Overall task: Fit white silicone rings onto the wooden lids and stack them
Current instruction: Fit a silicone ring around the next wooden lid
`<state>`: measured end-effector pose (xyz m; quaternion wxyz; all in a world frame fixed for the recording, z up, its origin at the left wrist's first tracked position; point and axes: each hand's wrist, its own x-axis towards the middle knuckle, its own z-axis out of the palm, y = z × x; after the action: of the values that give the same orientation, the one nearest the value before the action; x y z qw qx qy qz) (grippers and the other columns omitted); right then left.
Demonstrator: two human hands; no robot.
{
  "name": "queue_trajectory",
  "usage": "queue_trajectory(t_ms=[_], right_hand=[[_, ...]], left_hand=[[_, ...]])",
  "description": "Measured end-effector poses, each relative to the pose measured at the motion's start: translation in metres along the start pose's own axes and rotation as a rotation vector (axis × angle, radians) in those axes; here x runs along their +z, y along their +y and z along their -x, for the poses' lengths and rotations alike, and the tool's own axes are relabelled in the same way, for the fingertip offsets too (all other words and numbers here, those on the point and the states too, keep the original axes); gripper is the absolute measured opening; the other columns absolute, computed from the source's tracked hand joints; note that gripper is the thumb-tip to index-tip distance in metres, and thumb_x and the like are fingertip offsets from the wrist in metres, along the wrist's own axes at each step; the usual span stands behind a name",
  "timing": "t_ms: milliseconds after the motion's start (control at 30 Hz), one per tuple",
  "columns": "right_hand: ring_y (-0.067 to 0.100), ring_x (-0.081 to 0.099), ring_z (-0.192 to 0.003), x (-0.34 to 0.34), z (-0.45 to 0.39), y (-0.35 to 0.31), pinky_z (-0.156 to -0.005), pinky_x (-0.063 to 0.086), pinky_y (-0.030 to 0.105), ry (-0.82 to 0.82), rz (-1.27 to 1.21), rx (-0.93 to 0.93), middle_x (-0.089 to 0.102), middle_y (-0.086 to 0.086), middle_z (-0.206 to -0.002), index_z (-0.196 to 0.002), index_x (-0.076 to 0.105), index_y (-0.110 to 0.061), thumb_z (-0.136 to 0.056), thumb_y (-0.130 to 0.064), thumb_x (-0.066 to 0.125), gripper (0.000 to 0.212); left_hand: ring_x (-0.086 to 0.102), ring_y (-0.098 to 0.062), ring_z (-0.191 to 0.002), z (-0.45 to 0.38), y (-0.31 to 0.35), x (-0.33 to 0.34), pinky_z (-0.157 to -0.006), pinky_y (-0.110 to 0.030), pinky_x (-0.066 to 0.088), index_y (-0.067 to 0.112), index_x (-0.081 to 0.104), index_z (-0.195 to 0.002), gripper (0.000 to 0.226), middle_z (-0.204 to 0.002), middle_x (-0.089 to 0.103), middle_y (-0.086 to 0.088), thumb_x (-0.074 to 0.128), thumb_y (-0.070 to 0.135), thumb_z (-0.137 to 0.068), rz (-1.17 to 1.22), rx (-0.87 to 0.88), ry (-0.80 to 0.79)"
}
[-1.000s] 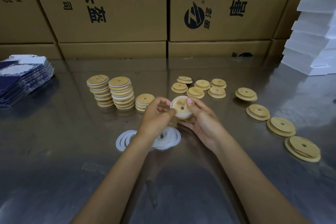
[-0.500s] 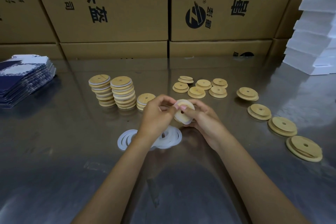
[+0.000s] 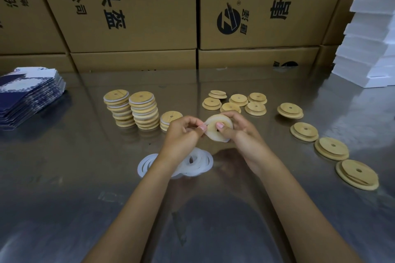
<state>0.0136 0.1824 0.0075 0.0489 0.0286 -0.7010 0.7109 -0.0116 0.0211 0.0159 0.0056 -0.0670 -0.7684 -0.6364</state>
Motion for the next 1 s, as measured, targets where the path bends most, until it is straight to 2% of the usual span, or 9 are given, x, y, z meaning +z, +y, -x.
queue_trajectory(t_ms=[167,267,433,600,667,767,900,1000], right_hand=[[0.020,0.062,-0.094,-0.002,0.001,0.001,-0.085,0.043,0.036,0.055,-0.113,0.070,0.071,0.002,-0.098,-0.112,0.066,-0.012,-0.097,-0.012,0.062,0.016],[0.022,0.063,-0.094,0.000,0.001,0.001,-0.086,0.044,0.036,0.046,-0.168,0.103,0.071,0.004,-0.099,-0.113,0.066,-0.011,-0.098,-0.014,0.061,0.015],[0.024,0.065,-0.098,0.002,0.001,0.002,-0.088,0.048,0.038,0.056,-0.172,0.138,0.071,0.008,-0.108,-0.116,0.065,-0.016,-0.099,-0.018,0.062,0.018],[0.027,0.065,-0.104,0.005,0.002,-0.001,-0.096,0.051,0.045,0.106,-0.202,0.138,0.068,0.020,-0.124,-0.124,0.062,-0.010,-0.098,-0.015,0.061,0.026],[0.029,0.066,-0.104,0.006,0.002,-0.001,-0.094,0.052,0.043,0.119,-0.220,0.144,0.068,0.021,-0.123,-0.125,0.062,-0.008,-0.097,-0.014,0.063,0.028],[0.026,0.067,-0.099,0.006,0.001,-0.001,-0.083,0.053,0.035,0.126,-0.254,0.155,0.071,0.016,-0.113,-0.123,0.061,-0.007,-0.095,-0.011,0.066,0.029],[0.020,0.070,-0.088,0.006,0.000,0.001,-0.076,0.057,0.031,0.078,-0.283,0.181,0.073,0.007,-0.101,-0.109,0.060,-0.012,-0.093,-0.008,0.066,0.018],[0.020,0.071,-0.091,0.007,0.000,0.002,-0.081,0.059,0.034,0.040,-0.283,0.212,0.074,0.011,-0.104,-0.114,0.063,-0.007,-0.093,-0.007,0.066,0.022]], left_hand=[[0.071,-0.010,-0.078,0.001,0.000,-0.001,-0.081,-0.029,0.055,0.016,0.068,-0.080,0.012,-0.079,0.073,0.000,0.068,0.008,-0.089,-0.066,0.060,-0.058],[0.071,-0.011,-0.076,0.001,0.001,-0.004,-0.075,-0.026,0.055,0.013,0.069,-0.081,0.009,-0.083,0.073,-0.005,0.069,0.007,-0.088,-0.050,0.058,-0.080],[0.070,-0.018,-0.075,0.000,0.000,-0.004,-0.082,-0.033,0.058,0.007,0.073,-0.085,0.002,-0.081,0.075,-0.006,0.072,0.009,-0.086,-0.019,0.060,-0.048],[0.072,-0.018,-0.081,0.002,-0.001,0.000,-0.084,-0.033,0.058,0.005,0.073,-0.088,0.013,-0.083,0.075,-0.006,0.073,0.018,-0.086,-0.001,0.077,-0.012],[0.071,-0.015,-0.081,0.002,-0.003,0.002,-0.081,-0.026,0.057,0.009,0.073,-0.089,0.011,-0.082,0.075,-0.004,0.074,0.020,-0.085,-0.051,0.081,0.006],[0.069,-0.009,-0.077,0.001,-0.005,0.004,-0.067,-0.011,0.050,0.016,0.072,-0.089,0.007,-0.080,0.075,0.000,0.075,0.020,-0.084,-0.119,0.077,0.051],[0.068,-0.006,-0.078,0.000,-0.007,0.004,-0.070,-0.016,0.051,0.018,0.071,-0.089,0.003,-0.079,0.073,0.005,0.068,0.017,-0.089,-0.141,0.078,0.083],[0.067,-0.004,-0.077,-0.001,-0.009,0.003,-0.070,-0.015,0.051,0.016,0.071,-0.089,0.006,-0.081,0.073,0.005,0.066,0.014,-0.090,-0.138,0.102,0.107]])
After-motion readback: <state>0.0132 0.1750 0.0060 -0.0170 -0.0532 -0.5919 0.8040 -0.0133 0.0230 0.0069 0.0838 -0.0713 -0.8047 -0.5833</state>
